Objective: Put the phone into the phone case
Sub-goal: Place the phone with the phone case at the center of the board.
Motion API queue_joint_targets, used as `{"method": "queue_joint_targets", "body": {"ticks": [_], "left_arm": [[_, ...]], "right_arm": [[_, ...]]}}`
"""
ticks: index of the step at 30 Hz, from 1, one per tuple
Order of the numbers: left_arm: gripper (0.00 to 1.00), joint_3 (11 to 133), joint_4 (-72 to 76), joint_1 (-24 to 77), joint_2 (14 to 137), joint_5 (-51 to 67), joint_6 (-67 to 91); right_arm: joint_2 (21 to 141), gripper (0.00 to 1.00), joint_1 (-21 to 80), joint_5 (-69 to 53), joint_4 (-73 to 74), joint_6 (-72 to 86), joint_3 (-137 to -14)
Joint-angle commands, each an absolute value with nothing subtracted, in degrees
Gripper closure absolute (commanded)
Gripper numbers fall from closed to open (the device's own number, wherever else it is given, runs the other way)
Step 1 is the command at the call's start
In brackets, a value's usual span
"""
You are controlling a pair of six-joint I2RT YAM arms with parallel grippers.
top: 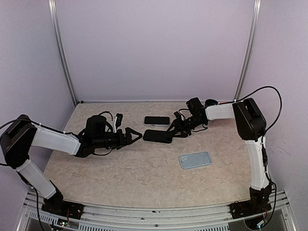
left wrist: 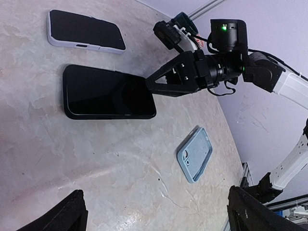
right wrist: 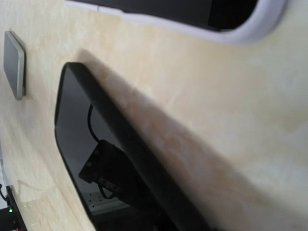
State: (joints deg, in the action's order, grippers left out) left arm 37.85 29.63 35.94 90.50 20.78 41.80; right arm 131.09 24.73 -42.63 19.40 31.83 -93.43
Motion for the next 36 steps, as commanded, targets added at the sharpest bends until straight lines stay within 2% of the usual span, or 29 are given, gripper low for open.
{"method": "queue_joint_targets", "body": {"ticks": [1, 12, 15, 29, 36], "left_arm": [[0.01, 37.13, 31.78, 36.21, 91.41, 21.62, 41.90], [0.01, 36.82, 32.08, 36.21, 91.55, 21.53, 42.00], [0.01, 36.83, 32.09, 36.21, 91.50, 21.53, 42.05], [0.01, 36.39, 32.64, 36.21, 91.59, 21.46, 42.14], [0.01, 36.39, 32.68, 36.04, 91.31, 21.30, 42.15]], "right_arm": [[129.51, 0.49, 24.09, -43.13, 18.84, 32.64, -93.19], [132.17, 0.49, 24.41, -44.81, 16.99, 35.38, -95.99], [131.51, 0.49, 24.45, -41.12, 18.13, 34.48, -96.04], [126.27, 0.44, 23.73, -31.89, 20.33, 32.43, -92.20], [123.54, 0.43, 24.11, -32.78, 19.58, 31.23, -87.47]]}}
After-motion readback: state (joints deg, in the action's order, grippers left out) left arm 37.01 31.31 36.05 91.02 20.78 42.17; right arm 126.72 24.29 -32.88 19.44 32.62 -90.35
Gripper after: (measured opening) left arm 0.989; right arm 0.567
